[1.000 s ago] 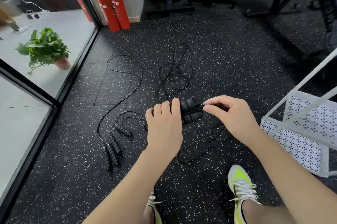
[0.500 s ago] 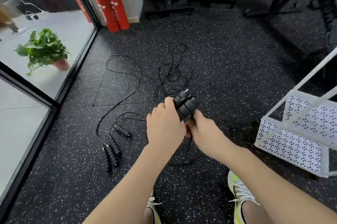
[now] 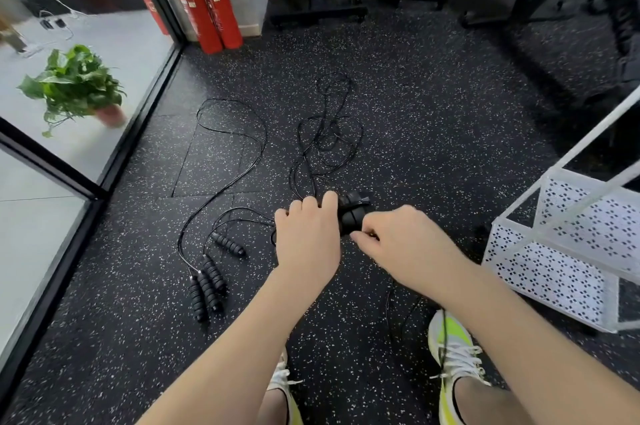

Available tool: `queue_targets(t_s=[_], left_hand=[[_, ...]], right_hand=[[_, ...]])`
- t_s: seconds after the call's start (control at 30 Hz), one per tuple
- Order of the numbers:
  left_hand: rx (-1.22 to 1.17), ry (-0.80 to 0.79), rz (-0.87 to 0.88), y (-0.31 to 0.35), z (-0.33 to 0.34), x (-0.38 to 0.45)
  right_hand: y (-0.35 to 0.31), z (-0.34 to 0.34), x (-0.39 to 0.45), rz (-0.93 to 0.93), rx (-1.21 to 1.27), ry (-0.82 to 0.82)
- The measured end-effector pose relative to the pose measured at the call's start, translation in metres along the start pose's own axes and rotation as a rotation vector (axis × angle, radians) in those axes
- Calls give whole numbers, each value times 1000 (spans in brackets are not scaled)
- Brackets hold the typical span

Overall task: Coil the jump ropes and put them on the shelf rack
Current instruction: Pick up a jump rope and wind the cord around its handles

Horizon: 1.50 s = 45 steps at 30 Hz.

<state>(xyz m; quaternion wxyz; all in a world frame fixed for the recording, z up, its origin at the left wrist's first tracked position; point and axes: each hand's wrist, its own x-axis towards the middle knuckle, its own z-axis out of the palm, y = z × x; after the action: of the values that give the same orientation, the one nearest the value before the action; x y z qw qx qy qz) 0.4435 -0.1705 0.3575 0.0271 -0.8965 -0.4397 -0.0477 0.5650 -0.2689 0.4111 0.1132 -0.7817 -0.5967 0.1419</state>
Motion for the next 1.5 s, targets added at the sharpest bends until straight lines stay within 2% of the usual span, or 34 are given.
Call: queue_targets(t_s=[0.13,0.27,0.4,0.5,0.6,0.7,0.8,0.9,1.03,1.13,1.23,1.4,1.5], left_hand=[[-37,3,199,-1,-3,-1],[-77,76,329,3,-4,-8],[-149,151,451,2,-7,-12],[-254,233,409,2,-15,-17],[-242,253,374,-1,-18,-17],[-159,218,292,-4,-15,-14],[-93,205,153,-6,-11,-9],[-90,195,33,-13,-12,-4],[-33,129,-22,-21,-17,-2],[-10,98,-39,-20,-16,-1],[5,120,-34,-15,-11,0],[-3,148,56,-15,-7,0],[-30,169,85,-16,-8,-1]], right_hand=[[18,-19,7,-49,121,27],[38,-31,8,41,491,5],[61,-28,12,92,659,66],[74,-25,13,111,812,158],[79,-31,10,63,939,255],[76,-38,4,-19,1015,208],[73,-35,0,-1,869,68],[78,-25,3,74,693,41],[74,-27,1,109,513,-113],[60,-24,-1,80,525,-188],[47,-10,7,-12,440,-33],[55,13,23,-169,136,302],[60,25,27,-170,-6,353]])
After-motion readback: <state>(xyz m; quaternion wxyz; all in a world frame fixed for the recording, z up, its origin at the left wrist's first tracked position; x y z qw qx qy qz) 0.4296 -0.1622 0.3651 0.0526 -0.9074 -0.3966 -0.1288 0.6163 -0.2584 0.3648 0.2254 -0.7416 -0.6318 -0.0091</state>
